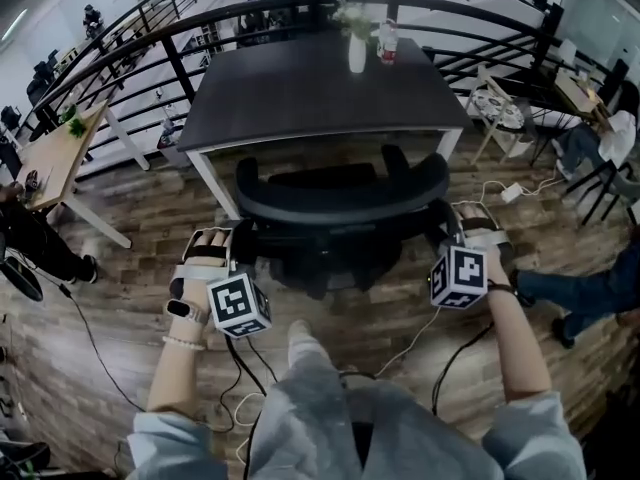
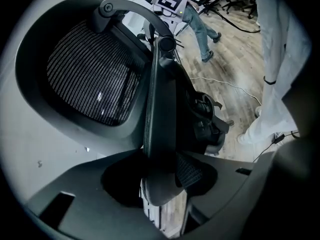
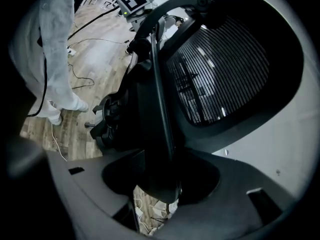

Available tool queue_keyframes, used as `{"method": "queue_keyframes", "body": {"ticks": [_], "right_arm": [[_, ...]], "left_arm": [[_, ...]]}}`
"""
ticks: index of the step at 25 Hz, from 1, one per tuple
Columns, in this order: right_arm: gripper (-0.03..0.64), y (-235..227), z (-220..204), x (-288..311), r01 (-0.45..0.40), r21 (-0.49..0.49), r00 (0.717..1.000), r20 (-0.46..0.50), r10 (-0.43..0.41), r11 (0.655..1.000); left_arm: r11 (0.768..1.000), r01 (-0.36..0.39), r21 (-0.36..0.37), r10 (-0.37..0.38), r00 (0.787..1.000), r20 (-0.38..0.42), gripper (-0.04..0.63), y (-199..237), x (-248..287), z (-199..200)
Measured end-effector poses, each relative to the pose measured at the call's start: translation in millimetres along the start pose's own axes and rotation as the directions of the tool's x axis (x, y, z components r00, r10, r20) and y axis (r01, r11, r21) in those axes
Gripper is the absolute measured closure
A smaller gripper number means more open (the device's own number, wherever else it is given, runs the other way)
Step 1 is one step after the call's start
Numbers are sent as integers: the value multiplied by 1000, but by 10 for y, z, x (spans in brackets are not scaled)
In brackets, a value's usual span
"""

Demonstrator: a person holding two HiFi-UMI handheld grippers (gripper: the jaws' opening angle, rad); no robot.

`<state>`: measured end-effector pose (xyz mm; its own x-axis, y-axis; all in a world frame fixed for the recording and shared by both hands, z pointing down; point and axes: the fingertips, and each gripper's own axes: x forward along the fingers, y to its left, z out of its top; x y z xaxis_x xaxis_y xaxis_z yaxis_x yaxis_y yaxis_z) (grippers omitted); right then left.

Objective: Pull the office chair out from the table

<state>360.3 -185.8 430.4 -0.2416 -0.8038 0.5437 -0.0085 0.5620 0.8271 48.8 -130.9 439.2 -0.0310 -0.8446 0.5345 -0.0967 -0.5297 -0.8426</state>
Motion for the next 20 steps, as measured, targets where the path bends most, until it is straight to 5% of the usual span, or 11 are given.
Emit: {"method": "queue_keyframes", "body": {"ticks": [20], "right_arm": [[416,304,-124,-505,14,-13,999,-49,-15,1000]], "left_arm": [[999,-39,-6,39,999,16,399,-238,-394,175]]}}
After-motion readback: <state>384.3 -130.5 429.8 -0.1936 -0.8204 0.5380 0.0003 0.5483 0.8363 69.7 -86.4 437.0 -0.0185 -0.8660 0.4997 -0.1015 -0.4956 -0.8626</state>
